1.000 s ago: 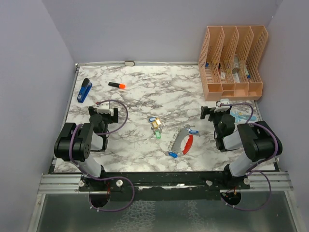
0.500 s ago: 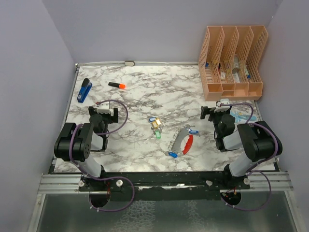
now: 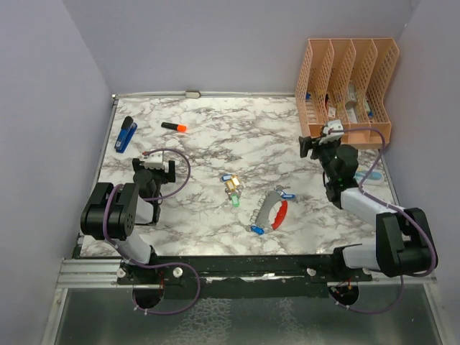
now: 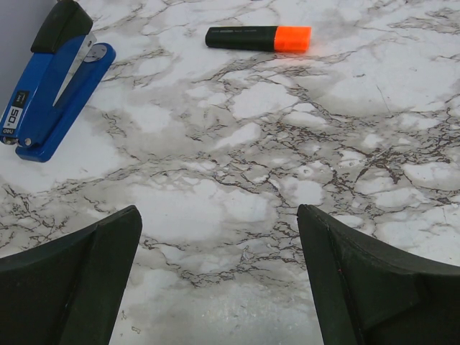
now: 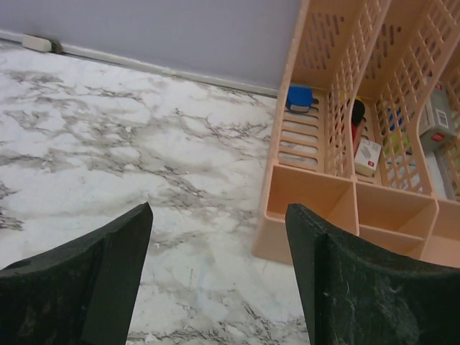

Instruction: Put the keys on the keyring

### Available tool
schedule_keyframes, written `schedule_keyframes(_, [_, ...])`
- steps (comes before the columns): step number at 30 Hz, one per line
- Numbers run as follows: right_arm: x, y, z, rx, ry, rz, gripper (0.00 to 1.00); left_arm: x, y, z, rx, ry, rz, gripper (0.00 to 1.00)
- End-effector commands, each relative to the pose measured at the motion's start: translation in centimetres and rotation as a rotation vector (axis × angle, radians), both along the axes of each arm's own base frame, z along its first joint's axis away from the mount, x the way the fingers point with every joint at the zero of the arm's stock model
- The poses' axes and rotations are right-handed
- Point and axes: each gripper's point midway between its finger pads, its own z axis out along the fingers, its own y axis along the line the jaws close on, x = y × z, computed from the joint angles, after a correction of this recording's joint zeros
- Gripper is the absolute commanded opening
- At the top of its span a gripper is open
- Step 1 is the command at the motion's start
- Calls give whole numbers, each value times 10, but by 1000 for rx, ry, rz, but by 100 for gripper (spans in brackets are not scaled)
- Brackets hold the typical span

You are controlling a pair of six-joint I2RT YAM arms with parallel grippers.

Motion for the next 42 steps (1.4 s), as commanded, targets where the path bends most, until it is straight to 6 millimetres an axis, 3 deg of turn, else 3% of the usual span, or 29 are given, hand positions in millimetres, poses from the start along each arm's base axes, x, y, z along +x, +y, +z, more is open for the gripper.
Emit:
schedule_keyframes(1, [-3,14,-5,-29,224,82,75,7,-2,13,1,-34,-17,92])
schedule_keyframes(5, [-13,19,9,24,251,92,85,20,-8,21,3,15,-57,92])
schedule_keyframes(9, [-31,49,-9,94,401,248,84,30,-28,26,16,84,-183,92])
schedule_keyframes(14, [-61,77,-37,169,529,373,69,33,-64,48,14,85,-406,92])
schedule_keyframes(19, [-76,101,-58,166,657,443,47,36,-105,76,10,99,-604,92])
schedule_keyframes(23, [-93,126,-83,65,759,485,39,27,-140,76,82,138,-703,92])
schedule_keyframes(26, [-104,130,-94,56,802,503,31,17,-159,76,106,140,-744,92])
schedule_keyframes(32, [-113,133,-90,79,777,521,31,14,-163,77,93,142,-747,92])
schedule_keyframes(42, [-136,153,-106,38,839,569,22,10,-171,68,77,168,-767,92])
